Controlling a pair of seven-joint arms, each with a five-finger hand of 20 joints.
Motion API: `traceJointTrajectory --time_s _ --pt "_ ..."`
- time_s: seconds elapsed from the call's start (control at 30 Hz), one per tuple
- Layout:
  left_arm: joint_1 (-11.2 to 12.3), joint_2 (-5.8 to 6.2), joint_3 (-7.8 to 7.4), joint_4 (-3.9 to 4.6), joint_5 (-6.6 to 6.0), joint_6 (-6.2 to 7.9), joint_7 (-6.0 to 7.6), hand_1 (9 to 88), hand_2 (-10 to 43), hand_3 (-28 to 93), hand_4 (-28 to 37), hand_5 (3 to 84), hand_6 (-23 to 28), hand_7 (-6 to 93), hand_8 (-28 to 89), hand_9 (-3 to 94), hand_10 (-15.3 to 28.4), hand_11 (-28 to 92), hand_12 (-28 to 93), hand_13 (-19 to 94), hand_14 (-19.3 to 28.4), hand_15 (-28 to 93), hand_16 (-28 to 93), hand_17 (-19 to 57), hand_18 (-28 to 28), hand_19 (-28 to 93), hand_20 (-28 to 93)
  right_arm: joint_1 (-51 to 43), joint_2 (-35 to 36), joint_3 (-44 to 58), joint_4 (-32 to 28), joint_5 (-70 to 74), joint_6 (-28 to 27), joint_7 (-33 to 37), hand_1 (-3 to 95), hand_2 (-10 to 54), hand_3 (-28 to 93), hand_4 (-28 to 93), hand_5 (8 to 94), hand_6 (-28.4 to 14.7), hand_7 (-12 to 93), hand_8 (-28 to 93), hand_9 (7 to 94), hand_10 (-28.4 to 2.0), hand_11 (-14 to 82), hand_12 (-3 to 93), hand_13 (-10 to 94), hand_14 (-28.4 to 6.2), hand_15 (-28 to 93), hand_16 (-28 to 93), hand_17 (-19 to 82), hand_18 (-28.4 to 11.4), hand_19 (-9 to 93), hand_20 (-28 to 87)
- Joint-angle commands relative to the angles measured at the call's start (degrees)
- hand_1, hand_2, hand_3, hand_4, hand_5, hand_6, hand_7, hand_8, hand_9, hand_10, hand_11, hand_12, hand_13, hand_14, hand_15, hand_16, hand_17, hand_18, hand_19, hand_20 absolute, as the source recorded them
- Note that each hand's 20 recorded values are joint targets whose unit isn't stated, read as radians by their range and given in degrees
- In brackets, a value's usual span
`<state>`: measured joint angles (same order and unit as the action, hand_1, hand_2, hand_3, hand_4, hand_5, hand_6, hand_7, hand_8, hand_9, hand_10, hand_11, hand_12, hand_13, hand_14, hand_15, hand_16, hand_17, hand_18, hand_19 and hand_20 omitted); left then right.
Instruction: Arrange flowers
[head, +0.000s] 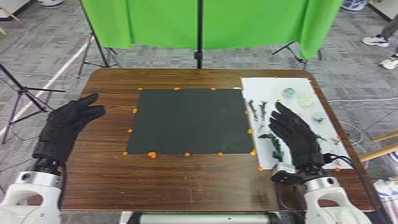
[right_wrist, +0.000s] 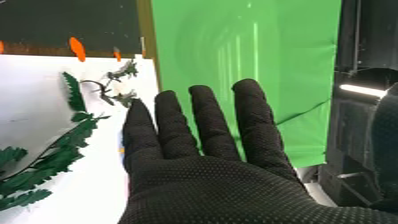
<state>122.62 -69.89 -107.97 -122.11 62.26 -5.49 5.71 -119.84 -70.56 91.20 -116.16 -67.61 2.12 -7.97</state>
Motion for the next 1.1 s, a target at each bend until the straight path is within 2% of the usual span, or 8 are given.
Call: traceJointTrajectory --time_s 0.03,0.27,0.63,0.7,0.77,0.83,0.97,1.1 --pt "-1.2 0.08 1.94 0.97 0.29 0.42 0.87 23.1 9.8 62 -28.3 47.7 7.6 6.7 -5 47.9 16.7 18 10 36 21.0 18 -1 4.8 15.5 18 15 -0.2 0.0 0.0 -0.1 -0.1 0.3 -0.8 9.1 -3.7 73 -18 32.6 -2.8 9 -7 31.3 -15.2 1.7 14.6 22 -16.7 2 21 9 -14.6 9 22" --pt "-0.5 0.02 1.52 0.68 -0.33 0.18 0.32 23.1 9.7 62 -28.3 47.9 7.7 6.7 -5 47.9 16.7 18 10 36 20.9 18 -1 4.8 15.5 18 14 -0.3 -0.1 -0.2 -0.2 -0.1 0.5 -1.1 9.1 -3.8 73 -18 32.7 -2.7 9 -7 31.3 -15.2 1.7 14.6 22 -16.6 2 21 9 -14.6 9 22" --pt "-0.4 -0.13 1.61 0.71 0.5 0.1 0.43 23.0 9.6 62 -28.3 47.8 7.7 6.6 -5 47.8 16.7 17 10 36 20.8 18 -1 5.1 15.1 18 14 0.2 0.8 -0.9 -0.4 -0.3 2.0 -1.6 9.4 -4.9 73 -18 33.1 -2.8 10 -8 31.6 -15.2 1.9 15.0 22 -16.6 2 22 9 -14.5 9 22" --pt "-0.1 0.17 1.34 0.47 2.31 0.45 0.6 22.9 9.6 62 -28.3 47.8 7.7 6.6 -5 47.9 16.8 17 10 36 20.9 18 -1 5.2 15.1 18 14 0.6 1.6 -1.1 -1.0 -1.0 3.3 -2.0 10.1 -6.8 74 -18 33.4 -2.9 10 -8 32.2 -15.2 2.1 15.3 23 -16.7 3 22 10 -14.6 11 23" --pt "0.0 0.66 0.74 0.33 6.79 0.65 0.31 24.9 7.4 62 -27.0 47.8 7.6 6.7 -5 47.8 16.7 17 10 36 20.9 18 -1 5.2 15.1 18 14 0.5 3.1 -1.6 -2.5 -4.0 7.7 -1.8 11.0 -8.2 74 -19 34.3 -3.2 10 -8 33.5 -15.2 2.6 15.7 25 -17.2 4 23 12 -14.8 15 26" --pt "0.8 1.18 -0.07 -0.06 9.54 0.92 0.32 28.2 4.4 61 -23.9 47.9 7.6 6.9 -5 47.8 16.5 18 10 36 20.7 18 -1 5.1 15.1 18 14 0.2 4.9 -1.8 -4.6 -11.5 12.8 1.3 12.4 -9.4 73 -19 36.8 -4.1 10 -8 37.9 -15.4 4.0 16.9 32 -17.4 8 26 13 -16.1 23 31" --pt "2.8 1.5 -2.16 -0.74 10.94 0.24 0.34 34.1 0.8 58 -19.4 48.1 7.4 7.7 -5 48.0 15.8 18 10 37 20.0 18 -1 5.5 14.8 17 15 -0.3 9.8 -2.1 -8.5 -29.4 22.0 11.0 13.8 -9.5 70 -23 44.7 -6.5 12 -8 50.4 -16.1 13.9 20.9 48 -17.2 29 28 17 -20.8 50 45" --pt "4.0 2.08 -3.91 -1.42 17.92 -0.28 -0.51 41.5 -3.6 56 -15.7 48.3 6.7 9.6 -6 48.3 14.6 20 10 38 19.0 19 -2 6.1 14.1 17 15 -1.3 13.7 -1.9 -11.3 -46.1 25.1 22.2 18.0 -9.5 67 -28 52.5 -7.3 13 -7 59.4 -17.3 25.1 24.9 57 -17.6 55 28 25 -23.0 70 57"
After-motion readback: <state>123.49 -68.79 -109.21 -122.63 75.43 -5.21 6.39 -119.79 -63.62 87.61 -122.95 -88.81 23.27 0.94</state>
